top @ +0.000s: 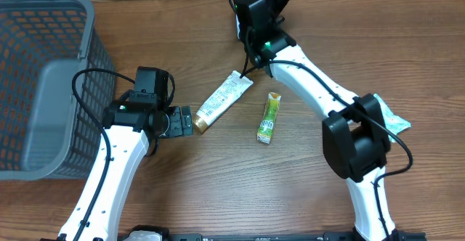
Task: Scan the item barcode
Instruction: 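Hold the purple bag up in front of the white scanner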
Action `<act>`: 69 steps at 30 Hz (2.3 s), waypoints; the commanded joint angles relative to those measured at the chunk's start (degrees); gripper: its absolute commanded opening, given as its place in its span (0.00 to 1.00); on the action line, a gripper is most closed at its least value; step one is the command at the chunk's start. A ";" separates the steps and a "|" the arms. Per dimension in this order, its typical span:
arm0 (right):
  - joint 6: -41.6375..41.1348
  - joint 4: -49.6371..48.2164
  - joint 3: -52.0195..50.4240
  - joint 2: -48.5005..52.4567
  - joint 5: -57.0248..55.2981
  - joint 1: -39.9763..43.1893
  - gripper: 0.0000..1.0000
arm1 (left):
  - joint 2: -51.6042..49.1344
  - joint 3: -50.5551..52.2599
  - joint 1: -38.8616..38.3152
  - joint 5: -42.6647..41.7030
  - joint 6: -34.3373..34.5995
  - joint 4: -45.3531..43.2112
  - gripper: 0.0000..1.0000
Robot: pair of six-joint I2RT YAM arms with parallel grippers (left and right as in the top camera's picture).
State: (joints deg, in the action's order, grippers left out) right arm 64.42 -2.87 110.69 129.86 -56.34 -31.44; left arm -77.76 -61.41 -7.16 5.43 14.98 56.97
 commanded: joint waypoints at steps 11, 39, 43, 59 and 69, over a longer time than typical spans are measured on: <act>6.34 -2.05 0.68 2.93 7.45 -0.09 0.04 | -0.24 0.20 -0.37 0.52 0.90 -0.26 1.00; -3.17 -3.87 0.68 5.70 1.81 0.22 0.04 | -0.24 0.20 -0.37 0.52 0.90 -0.26 1.00; -7.32 -1.55 0.68 5.70 1.07 0.11 0.04 | -0.24 0.20 -0.37 0.52 0.90 -0.26 1.00; -8.55 1.33 0.68 5.73 0.00 -1.25 0.04 | -0.24 0.20 -0.39 0.50 0.90 -0.26 1.00; -1.31 -4.39 0.68 5.70 -1.77 -5.57 0.04 | -0.24 0.20 -0.37 0.52 0.90 -0.24 1.00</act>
State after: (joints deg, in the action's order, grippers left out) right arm 60.93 -6.42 110.67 135.50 -55.99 -37.15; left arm -77.76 -61.43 -7.16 5.43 15.09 56.95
